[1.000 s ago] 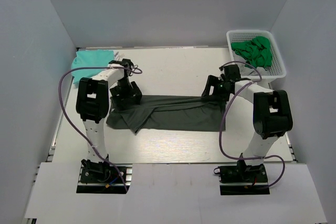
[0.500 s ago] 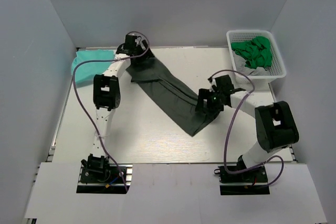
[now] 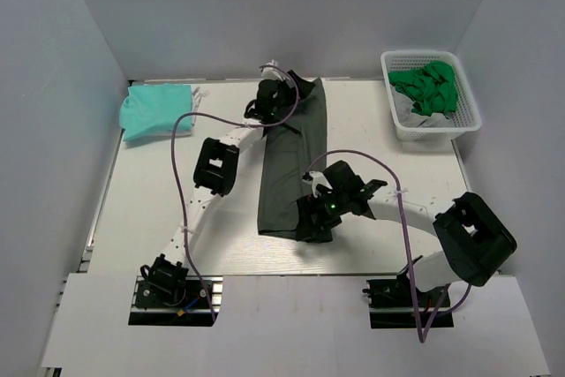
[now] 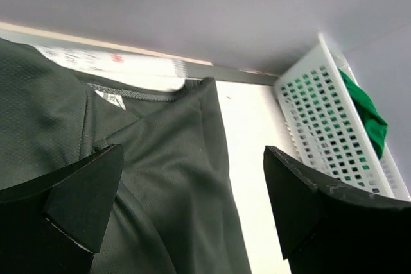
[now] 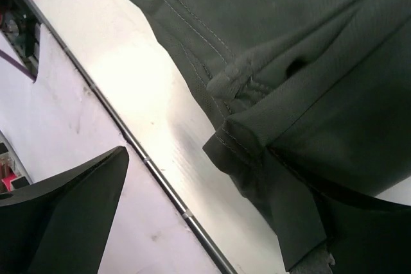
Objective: Fold and stack the t-shirts
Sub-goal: Rotate the tshirt 90 degrees
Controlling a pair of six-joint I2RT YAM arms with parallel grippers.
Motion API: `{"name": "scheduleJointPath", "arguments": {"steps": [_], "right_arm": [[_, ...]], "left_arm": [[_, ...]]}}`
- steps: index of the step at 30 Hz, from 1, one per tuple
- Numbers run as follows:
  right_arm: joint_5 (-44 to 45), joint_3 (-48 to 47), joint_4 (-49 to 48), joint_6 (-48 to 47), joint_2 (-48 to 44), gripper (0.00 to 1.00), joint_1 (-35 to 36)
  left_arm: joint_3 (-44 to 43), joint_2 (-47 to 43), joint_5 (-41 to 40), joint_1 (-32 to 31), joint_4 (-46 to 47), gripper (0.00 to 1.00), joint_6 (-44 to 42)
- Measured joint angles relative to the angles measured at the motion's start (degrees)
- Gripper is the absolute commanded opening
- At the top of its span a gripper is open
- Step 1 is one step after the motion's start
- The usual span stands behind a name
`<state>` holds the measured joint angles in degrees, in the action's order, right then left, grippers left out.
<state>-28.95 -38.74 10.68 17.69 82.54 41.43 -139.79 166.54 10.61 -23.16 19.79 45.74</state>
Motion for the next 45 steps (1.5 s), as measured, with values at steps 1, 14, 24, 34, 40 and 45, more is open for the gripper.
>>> {"name": "scheduleJointPath", "arguments": {"steps": [1, 14, 24, 34, 40, 45], "right_arm": [[0.0, 0.0, 0.0, 0.1, -0.2, 0.9, 0.5], [5.7, -5.2, -0.2, 3.6, -5.6, 0.9, 0.9], [21.9, -4.6, 7.8, 16.6, -19.5, 0.9, -0.7], [25.8, -16.8, 18.9, 11.3, -6.3, 0.81, 2.4], [29.9, -19.1, 22.8, 14.3, 0.3, 0.72, 5.3], [32.4, -19.1, 26.7, 17.0, 3.9, 0.69, 7.1]], "left_arm": [[0.5, 0.0, -1.0, -0.9, 1.0, 1.0, -0.1], [4.5, -6.8, 0.3, -0.2, -6.1, 1.0, -6.1], [21.3, -46.1, 0.2, 0.3, -32.9, 1.0, -15.8], [74.8, -88.0, -6.0, 0.5, -51.5, 1.0, -10.2], [88.8, -103.1, -7.7, 0.4, -66.5, 1.0, -5.3], [89.2, -111.3, -8.7, 0.4, -71.3, 1.0, -3.9]]}}
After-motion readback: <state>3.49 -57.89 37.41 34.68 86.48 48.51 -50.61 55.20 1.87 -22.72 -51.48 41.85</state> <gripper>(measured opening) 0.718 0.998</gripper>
